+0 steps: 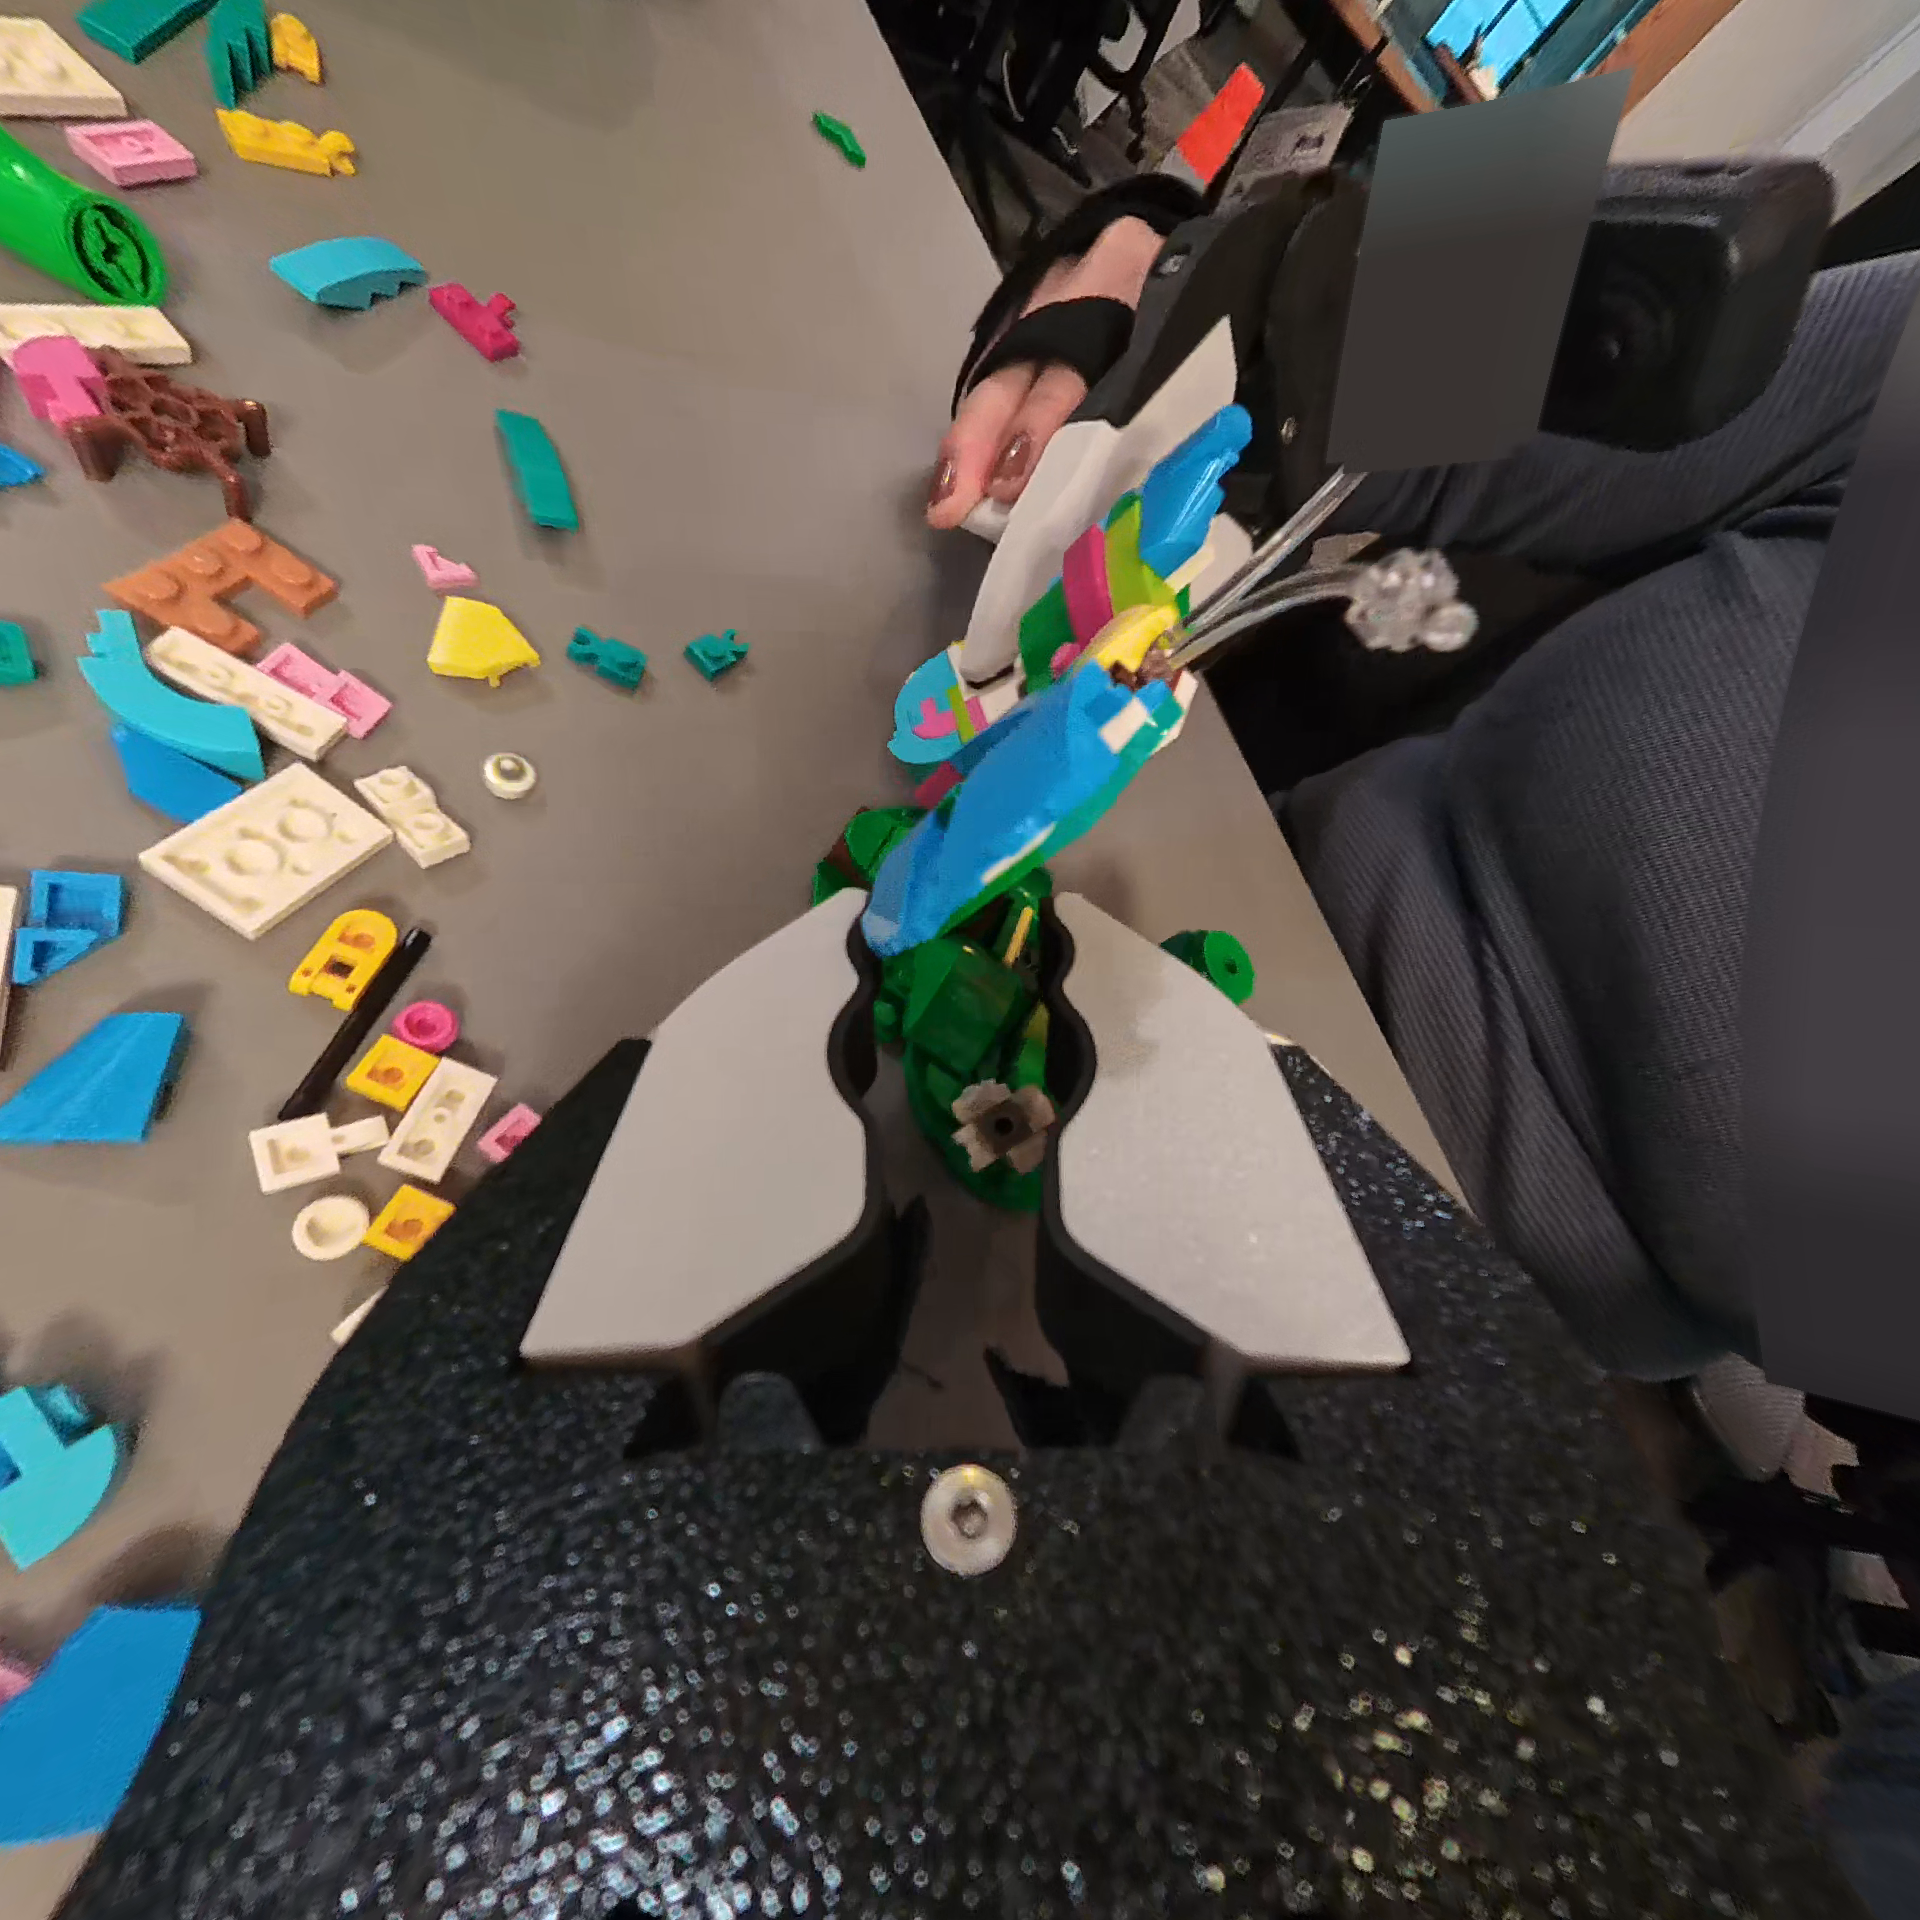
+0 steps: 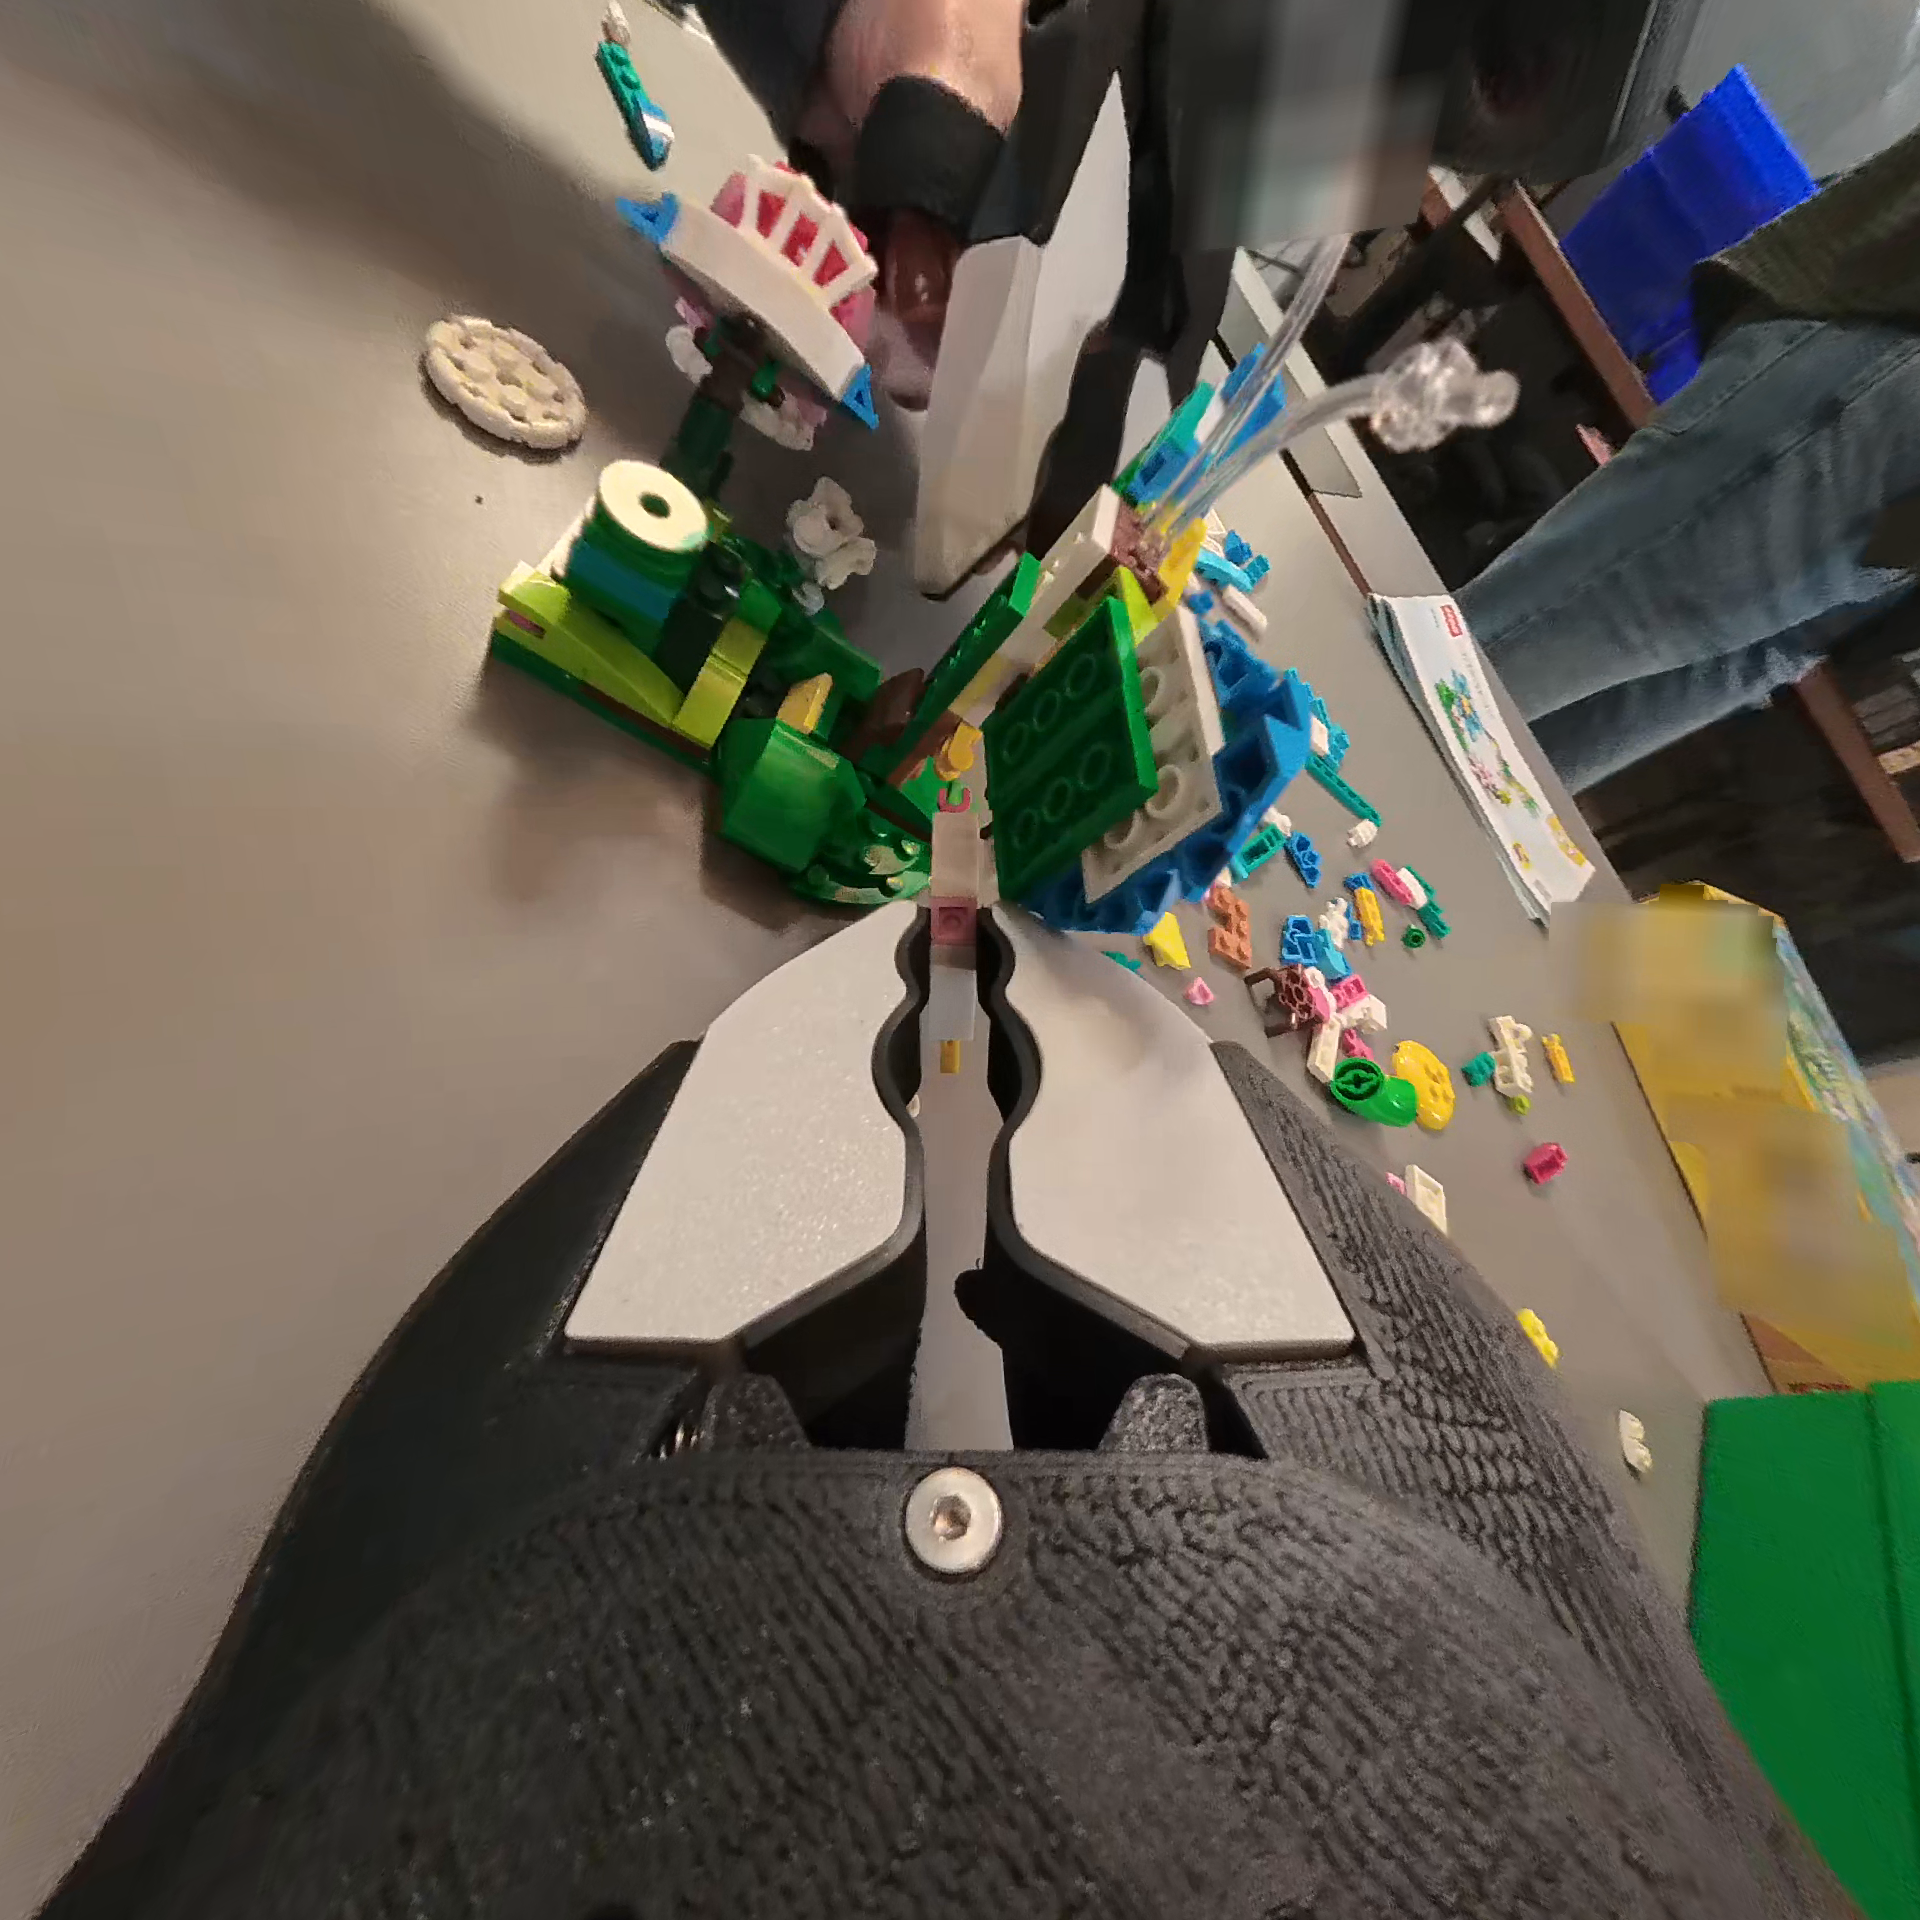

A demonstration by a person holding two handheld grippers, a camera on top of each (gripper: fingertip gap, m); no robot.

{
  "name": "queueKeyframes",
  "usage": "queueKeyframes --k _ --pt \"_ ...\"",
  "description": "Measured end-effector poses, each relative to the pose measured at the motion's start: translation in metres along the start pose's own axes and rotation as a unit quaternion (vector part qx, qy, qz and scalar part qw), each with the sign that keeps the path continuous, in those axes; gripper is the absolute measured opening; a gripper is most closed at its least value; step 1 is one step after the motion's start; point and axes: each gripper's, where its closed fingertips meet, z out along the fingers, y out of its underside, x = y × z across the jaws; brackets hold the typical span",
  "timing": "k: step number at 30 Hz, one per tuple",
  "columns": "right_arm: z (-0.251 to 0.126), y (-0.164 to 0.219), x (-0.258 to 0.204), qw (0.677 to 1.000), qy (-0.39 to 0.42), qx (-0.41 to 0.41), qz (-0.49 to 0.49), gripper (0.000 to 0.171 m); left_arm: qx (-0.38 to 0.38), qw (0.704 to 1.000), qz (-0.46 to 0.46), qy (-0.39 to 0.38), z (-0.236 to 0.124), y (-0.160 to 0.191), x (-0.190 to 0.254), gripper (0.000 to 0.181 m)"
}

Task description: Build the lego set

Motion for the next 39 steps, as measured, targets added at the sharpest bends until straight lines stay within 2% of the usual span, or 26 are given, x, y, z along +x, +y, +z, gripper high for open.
queueKeyframes --k 5,15,25,39 --pt "0.004 0.0 -0.002 1.0 -0.003 -0.012 0.004 0.007 0.006 1.0 0.018 -0.002 -0.001 0.0 -0.003 0.02" --pt "0.002 -0.002 -0.003 0.991 -0.08 -0.007 0.106 0.007 0.015 0.999 0.04 0.012 -0.001 -0.002 -0.002 0.023" --pt "0.004 -0.005 -0.003 0.991 -0.077 0.001 0.111 0.007 0.0 0.999 0.028 0.034 0.006 -0.001 0.003 0.033" --pt "0.008 -0.003 -0.005 0.986 -0.108 -0.004 0.123 0.007 -0.006 0.999 0.035 0.031 0.012 0.0 0.004 0.026"
